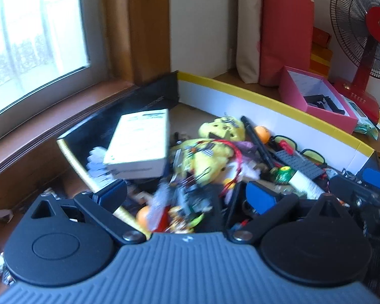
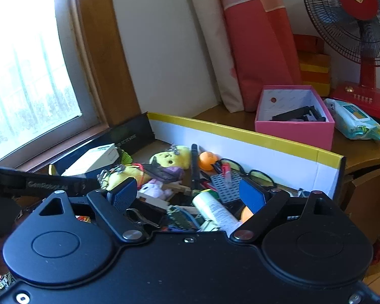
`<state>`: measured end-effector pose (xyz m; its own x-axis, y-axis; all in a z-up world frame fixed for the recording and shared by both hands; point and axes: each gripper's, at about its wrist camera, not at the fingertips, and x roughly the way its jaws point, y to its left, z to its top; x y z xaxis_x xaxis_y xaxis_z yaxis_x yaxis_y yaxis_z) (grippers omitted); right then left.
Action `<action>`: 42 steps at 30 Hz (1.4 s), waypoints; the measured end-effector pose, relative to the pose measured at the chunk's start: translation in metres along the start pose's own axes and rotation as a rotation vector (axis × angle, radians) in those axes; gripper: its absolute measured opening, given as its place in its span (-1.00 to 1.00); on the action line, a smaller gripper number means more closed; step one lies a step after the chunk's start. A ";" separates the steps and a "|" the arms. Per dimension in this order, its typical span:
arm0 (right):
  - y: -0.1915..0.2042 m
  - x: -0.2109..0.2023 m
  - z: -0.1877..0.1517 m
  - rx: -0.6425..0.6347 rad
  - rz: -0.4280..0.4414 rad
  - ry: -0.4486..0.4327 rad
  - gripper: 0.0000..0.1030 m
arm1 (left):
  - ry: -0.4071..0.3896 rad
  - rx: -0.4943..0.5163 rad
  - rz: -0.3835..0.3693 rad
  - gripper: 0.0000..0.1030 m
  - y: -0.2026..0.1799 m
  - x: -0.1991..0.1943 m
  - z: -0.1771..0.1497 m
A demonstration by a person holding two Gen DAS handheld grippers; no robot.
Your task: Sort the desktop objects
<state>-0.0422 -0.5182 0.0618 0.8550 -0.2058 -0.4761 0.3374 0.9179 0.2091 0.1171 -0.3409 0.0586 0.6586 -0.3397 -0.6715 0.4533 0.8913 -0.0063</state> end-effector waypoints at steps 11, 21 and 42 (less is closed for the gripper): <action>0.082 -0.021 -0.021 -0.052 0.078 0.013 0.74 | -0.020 -0.063 0.068 1.00 0.068 -0.059 -0.036; 0.156 -0.042 -0.053 -0.055 0.161 0.059 0.88 | 0.025 -0.119 0.168 1.00 0.128 -0.097 -0.082; 0.239 -0.049 -0.116 0.006 0.122 0.189 0.98 | 0.137 -0.205 0.224 1.00 0.210 -0.135 -0.160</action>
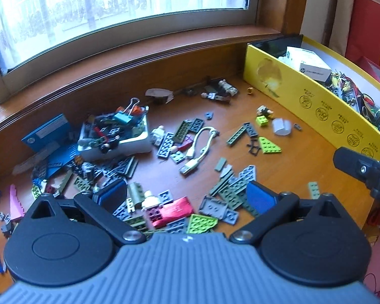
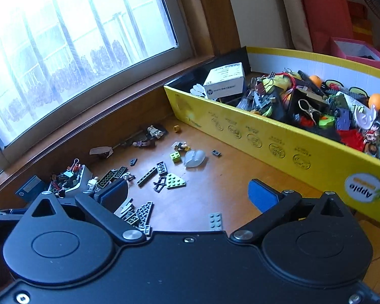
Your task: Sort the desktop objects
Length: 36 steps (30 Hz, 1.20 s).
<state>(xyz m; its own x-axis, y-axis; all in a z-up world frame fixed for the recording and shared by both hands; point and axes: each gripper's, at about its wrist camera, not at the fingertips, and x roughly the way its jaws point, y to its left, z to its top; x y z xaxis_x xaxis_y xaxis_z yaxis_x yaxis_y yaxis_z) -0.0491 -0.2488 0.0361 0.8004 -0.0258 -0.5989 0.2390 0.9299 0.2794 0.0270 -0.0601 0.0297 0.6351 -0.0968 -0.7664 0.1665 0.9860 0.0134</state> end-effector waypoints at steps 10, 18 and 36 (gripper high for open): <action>0.015 0.002 -0.007 0.003 0.000 0.007 0.99 | -0.008 -0.001 -0.007 1.00 0.015 -0.003 -0.005; 0.017 0.004 -0.007 -0.002 -0.004 0.012 0.99 | 0.001 -0.009 -0.013 1.00 0.017 -0.001 -0.007; 0.019 0.009 -0.005 -0.015 0.002 0.019 0.99 | 0.002 -0.017 -0.016 1.00 0.018 0.001 -0.005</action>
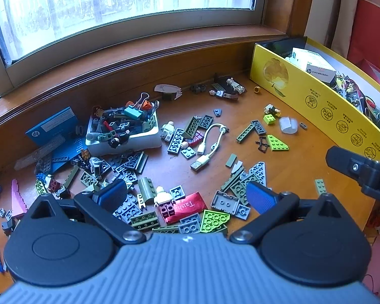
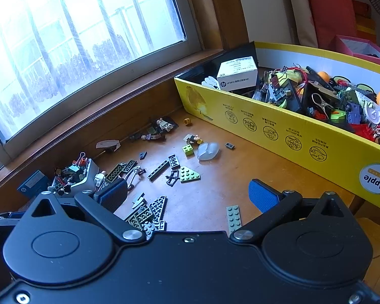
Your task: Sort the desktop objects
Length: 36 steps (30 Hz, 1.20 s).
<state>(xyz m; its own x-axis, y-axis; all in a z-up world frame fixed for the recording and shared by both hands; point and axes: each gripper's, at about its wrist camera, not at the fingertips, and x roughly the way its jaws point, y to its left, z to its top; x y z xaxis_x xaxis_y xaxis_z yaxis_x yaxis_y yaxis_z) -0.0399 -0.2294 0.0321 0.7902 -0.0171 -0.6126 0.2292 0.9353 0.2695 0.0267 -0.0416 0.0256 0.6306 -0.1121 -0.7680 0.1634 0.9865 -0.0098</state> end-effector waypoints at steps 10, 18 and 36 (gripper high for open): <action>-0.001 0.001 0.000 0.002 -0.001 0.002 0.99 | 0.005 -0.002 -0.004 1.00 0.000 0.002 0.001; 0.000 0.002 0.000 0.002 -0.002 0.004 0.99 | 0.011 -0.004 -0.003 1.00 0.002 0.005 0.001; 0.003 0.014 0.001 -0.003 -0.007 0.021 0.99 | 0.024 -0.006 -0.001 1.00 0.006 0.013 0.003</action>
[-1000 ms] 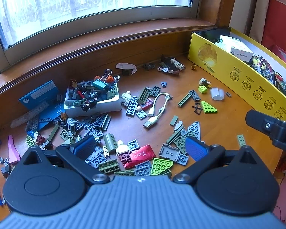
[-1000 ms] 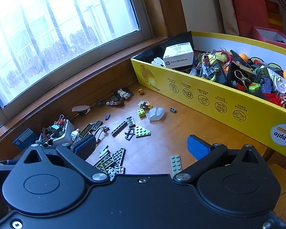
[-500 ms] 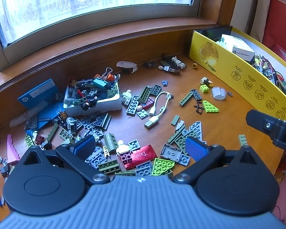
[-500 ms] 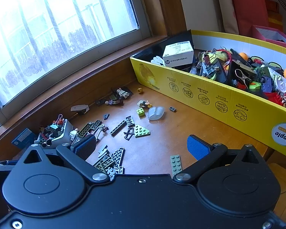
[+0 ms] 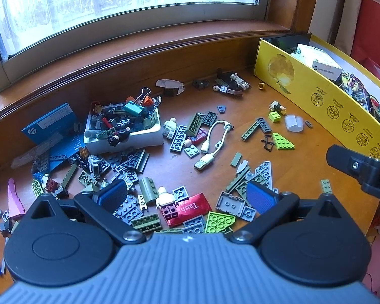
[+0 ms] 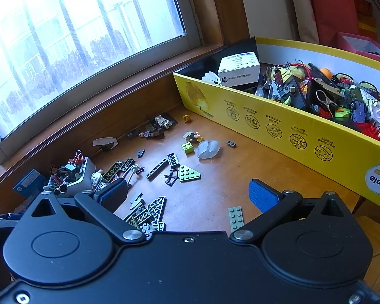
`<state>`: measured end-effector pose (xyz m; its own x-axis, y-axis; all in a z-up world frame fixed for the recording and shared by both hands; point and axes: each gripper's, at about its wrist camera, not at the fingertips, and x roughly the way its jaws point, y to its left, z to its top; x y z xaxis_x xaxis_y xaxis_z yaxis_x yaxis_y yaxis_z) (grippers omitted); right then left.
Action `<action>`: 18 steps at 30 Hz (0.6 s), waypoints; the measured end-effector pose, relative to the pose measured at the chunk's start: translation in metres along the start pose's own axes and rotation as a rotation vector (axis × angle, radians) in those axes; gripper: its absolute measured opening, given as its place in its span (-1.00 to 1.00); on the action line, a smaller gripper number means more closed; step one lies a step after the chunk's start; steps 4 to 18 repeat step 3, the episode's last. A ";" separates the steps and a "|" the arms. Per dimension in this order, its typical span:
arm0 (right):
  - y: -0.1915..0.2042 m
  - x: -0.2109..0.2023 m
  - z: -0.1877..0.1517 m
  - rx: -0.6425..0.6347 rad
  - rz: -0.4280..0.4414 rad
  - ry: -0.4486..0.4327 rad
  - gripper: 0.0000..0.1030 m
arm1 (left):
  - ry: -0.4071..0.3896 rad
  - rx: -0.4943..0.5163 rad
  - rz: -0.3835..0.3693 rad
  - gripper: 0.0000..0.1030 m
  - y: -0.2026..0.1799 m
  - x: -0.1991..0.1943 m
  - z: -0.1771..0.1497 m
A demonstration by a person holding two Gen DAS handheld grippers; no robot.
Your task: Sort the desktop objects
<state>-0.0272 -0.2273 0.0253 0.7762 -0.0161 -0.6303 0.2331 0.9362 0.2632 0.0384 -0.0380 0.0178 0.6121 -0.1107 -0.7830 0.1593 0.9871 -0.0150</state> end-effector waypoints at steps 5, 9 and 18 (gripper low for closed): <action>0.000 0.002 0.000 0.000 -0.002 0.005 0.99 | 0.004 -0.001 -0.001 1.00 0.001 0.002 0.000; 0.000 0.002 0.000 0.000 -0.002 0.005 0.99 | 0.004 -0.001 -0.001 1.00 0.001 0.002 0.000; 0.000 0.002 0.000 0.000 -0.002 0.005 0.99 | 0.004 -0.001 -0.001 1.00 0.001 0.002 0.000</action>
